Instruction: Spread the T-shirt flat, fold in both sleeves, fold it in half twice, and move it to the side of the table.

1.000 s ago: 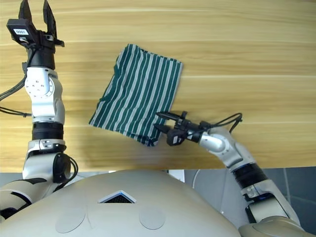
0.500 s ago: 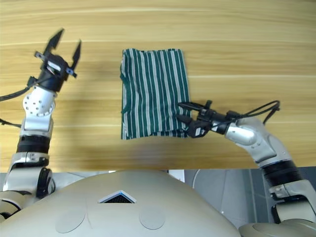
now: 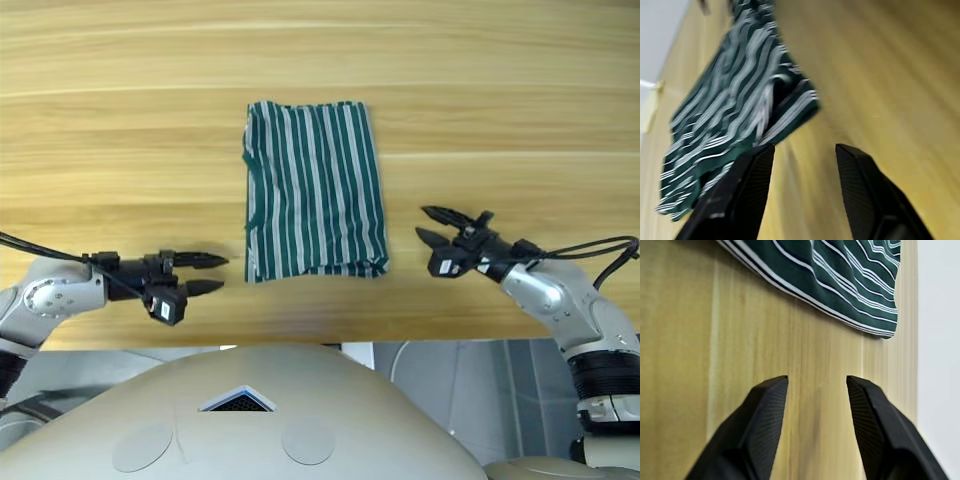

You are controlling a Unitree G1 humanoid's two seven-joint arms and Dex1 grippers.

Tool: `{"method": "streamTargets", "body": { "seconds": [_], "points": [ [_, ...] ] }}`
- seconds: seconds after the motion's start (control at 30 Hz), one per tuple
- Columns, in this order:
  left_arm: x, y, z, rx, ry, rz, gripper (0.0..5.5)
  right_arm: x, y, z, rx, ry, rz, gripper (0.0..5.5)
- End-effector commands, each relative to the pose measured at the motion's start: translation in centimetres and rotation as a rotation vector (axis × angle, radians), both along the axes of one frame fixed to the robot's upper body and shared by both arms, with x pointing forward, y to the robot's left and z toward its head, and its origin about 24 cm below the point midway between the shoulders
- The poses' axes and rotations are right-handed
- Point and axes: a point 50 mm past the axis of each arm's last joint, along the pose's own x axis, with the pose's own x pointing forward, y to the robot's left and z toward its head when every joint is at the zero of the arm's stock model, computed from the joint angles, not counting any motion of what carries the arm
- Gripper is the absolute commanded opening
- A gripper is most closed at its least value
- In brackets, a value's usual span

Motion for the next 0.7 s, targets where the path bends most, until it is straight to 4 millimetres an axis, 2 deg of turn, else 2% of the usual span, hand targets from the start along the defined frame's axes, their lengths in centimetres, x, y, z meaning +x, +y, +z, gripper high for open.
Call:
{"method": "streamTargets", "body": {
  "seconds": [0.03, 0.37, 0.5, 0.7],
  "points": [
    [0.6, -0.1, -0.3, 0.062, 0.011, -0.065, 2.25, -2.1, 1.4, -1.3, -0.065, 0.129, 0.105, 2.18],
    [3.8, -2.8, -1.9, -0.027, -0.075, -0.074, 2.25, -1.1, 1.8, -0.7, -0.054, 0.098, 0.104, 2.18],
    [4.2, -3.6, -2.3, -0.071, -0.096, -0.075, 2.25, -0.9, 1.4, -0.6, -0.052, 0.086, 0.084, 2.18],
    [3.6, -4.3, -2.7, -0.102, -0.080, -0.100, 2.25, -0.7, 1.1, -0.7, -0.052, 0.090, 0.069, 2.18]
  ]
}}
